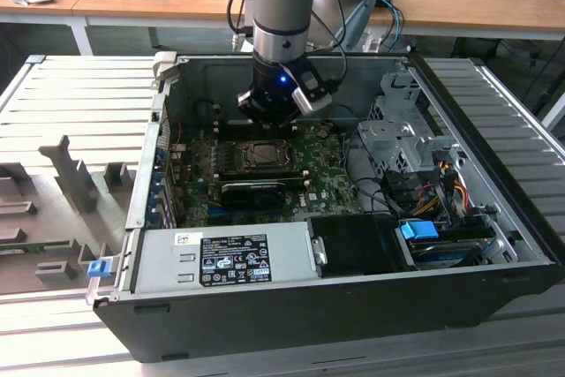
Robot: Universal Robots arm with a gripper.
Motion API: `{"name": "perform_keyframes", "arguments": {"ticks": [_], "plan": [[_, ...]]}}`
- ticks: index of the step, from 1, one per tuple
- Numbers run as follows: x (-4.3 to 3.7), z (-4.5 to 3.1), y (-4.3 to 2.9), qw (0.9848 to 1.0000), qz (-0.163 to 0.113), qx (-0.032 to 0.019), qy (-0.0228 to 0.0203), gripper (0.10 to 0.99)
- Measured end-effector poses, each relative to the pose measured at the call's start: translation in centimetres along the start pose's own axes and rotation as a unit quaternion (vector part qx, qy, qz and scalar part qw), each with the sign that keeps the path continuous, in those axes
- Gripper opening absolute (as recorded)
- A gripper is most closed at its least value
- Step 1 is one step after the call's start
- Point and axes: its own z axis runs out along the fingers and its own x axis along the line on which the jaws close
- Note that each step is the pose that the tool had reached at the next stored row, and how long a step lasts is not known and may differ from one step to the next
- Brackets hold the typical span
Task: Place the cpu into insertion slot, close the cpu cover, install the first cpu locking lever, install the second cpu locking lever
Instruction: 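Install the second cpu locking lever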
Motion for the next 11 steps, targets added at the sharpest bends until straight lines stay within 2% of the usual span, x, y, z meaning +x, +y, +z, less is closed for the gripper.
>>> {"name": "perform_keyframes", "arguments": {"ticks": [6,7,9,11], "plan": [[0.04,-0.24,-0.23,1.0000,0.000,0.0000,0.0000,0.106],[0.04,-0.62,-0.19,1.0000,0.000,0.0000,0.0000,0.106],[0.03,-1.88,-0.08,1.0000,0.000,0.0000,0.0001,0.106],[0.03,-2.67,-0.09,1.0000,0.000,-0.0002,0.0002,0.106]]}}
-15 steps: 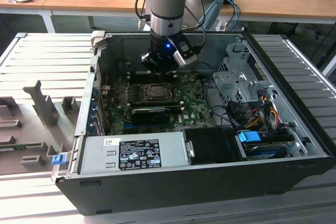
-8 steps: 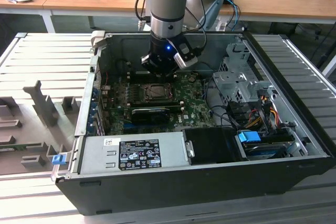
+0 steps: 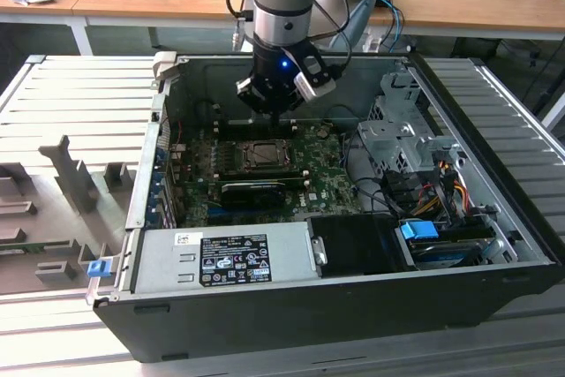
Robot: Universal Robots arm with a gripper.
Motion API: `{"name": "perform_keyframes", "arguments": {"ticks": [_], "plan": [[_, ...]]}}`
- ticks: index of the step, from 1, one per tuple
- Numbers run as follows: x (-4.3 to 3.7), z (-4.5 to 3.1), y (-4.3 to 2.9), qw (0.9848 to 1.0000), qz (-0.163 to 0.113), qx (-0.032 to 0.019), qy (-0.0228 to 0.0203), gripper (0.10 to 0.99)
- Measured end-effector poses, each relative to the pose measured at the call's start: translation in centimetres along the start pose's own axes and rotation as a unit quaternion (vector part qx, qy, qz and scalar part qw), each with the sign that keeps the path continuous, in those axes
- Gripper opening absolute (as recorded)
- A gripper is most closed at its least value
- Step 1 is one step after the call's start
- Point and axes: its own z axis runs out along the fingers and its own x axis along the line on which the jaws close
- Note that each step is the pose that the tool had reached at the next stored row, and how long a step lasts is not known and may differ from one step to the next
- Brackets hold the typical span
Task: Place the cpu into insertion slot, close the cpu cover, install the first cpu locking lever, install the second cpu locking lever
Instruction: 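Install the second cpu locking lever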
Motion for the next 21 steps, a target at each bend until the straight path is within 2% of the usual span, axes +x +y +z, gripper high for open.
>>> {"name": "perform_keyframes", "arguments": {"ticks": [2,6,9,11,13,19,21], "plan": [[0.03,-0.04,-0.39,1.0000,0.000,0.0001,0.0000,0.106],[0.15,-0.15,-1.68,1.0000,0.000,0.0001,0.0000,0.106],[0.26,-0.25,-2.86,1.0000,0.000,0.0001,0.0002,0.106],[0.37,-0.36,-4.07,1.0000,0.000,-0.0001,0.0021,0.106],[0.43,-0.42,-4.67,1.0000,0.000,-0.0007,0.0033,0.106],[0.54,-0.51,-5.94,1.0000,0.000,-0.0072,0.0032,0.106],[0.61,-0.51,-6.63,0.9999,0.000,-0.0104,0.0029,0.106]]}}
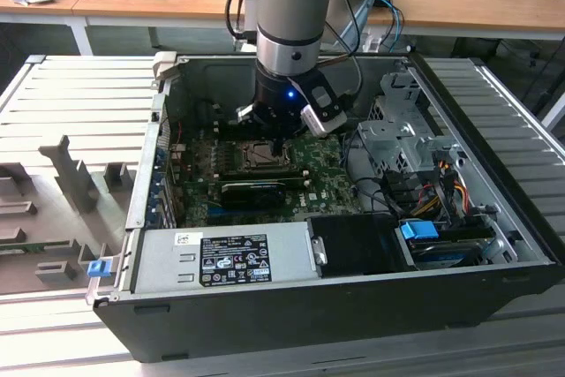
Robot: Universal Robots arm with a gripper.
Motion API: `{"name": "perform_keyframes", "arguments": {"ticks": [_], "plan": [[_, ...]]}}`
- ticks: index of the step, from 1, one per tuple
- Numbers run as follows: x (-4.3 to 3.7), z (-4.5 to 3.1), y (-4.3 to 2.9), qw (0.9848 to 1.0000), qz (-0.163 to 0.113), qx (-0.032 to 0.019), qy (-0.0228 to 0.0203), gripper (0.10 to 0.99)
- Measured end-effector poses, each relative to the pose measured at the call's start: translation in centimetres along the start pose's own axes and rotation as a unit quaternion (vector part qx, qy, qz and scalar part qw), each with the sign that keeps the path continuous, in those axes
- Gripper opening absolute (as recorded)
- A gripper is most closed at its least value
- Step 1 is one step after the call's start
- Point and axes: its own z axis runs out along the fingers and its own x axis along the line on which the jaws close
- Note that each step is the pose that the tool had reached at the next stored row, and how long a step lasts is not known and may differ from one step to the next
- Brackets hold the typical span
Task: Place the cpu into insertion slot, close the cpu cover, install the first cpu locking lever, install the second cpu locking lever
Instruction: 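Install the second cpu locking lever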
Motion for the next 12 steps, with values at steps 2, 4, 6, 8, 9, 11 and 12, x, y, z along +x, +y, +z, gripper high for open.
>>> {"name": "perform_keyframes", "arguments": {"ticks": [2,4,6,8,9,11,12], "plan": [[0.09,0.03,-0.64,1.0000,0.000,-0.0036,-0.0003,0.106],[0.81,0.08,-0.82,0.9999,0.000,-0.0131,-0.0011,0.106],[0.92,0.14,-1.05,0.9999,-0.001,-0.0164,-0.0006,0.106],[1.32,0.23,-1.36,0.9998,-0.004,-0.0206,-0.0003,0.106],[1.98,0.25,-1.31,0.9998,-0.004,-0.0214,-0.0003,0.106],[2.69,0.36,-1.25,0.9998,-0.004,-0.0218,-0.0004,0.106],[3.06,0.50,-1.24,0.9998,-0.004,-0.0218,-0.0003,0.106]]}}
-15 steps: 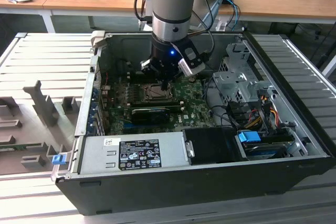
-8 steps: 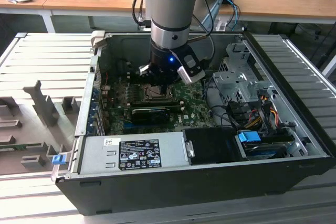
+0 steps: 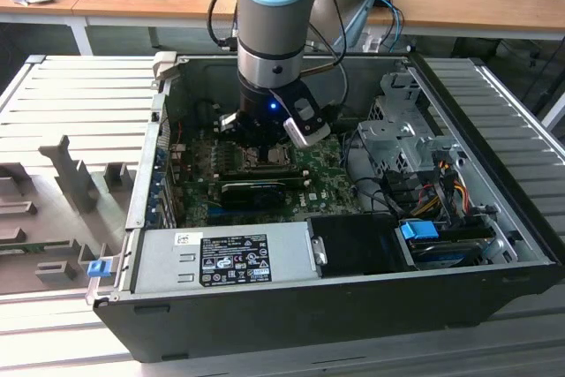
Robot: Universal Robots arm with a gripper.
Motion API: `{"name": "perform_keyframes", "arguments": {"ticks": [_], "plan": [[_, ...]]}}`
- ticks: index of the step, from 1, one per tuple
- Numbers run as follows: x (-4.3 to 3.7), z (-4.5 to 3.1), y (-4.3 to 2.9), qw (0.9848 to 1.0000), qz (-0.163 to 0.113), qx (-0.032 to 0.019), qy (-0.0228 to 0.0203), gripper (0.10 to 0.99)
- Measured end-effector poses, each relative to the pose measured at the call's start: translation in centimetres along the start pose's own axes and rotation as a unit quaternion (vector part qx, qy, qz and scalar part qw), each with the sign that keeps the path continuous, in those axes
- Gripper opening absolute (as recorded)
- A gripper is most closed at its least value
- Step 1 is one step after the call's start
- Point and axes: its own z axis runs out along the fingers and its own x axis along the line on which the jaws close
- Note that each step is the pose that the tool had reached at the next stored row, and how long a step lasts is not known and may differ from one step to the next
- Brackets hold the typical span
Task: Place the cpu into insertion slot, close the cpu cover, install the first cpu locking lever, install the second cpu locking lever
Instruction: 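Install the second cpu locking lever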
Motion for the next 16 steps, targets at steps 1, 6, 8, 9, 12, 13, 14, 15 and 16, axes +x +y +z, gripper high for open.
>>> {"name": "perform_keyframes", "arguments": {"ticks": [1,6,8,9,12,13,14,15,16], "plan": [[0.21,0.41,-0.05,1.0000,-0.001,-0.0001,0.0002,0.106],[0.35,1.66,-0.23,1.0000,-0.004,-0.0006,0.0006,0.106],[0.64,1.87,-0.34,0.9999,-0.005,-0.0100,-0.0002,0.106],[0.78,1.86,-0.57,0.9998,-0.005,-0.0203,-0.0013,0.106],[1.07,1.81,-1.03,0.9991,-0.006,-0.0414,-0.0033,0.106],[1.12,1.80,-1.14,0.9991,-0.008,-0.0415,-0.0029,0.106],[1.27,1.79,-1.22,0.9991,-0.008,-0.0419,-0.0029,0.106],[1.43,1.77,-1.28,0.9991,-0.008,-0.0426,-0.0030,0.106],[1.55,1.77,-1.32,0.9990,-0.008,-0.0435,-0.0030,0.106]]}}
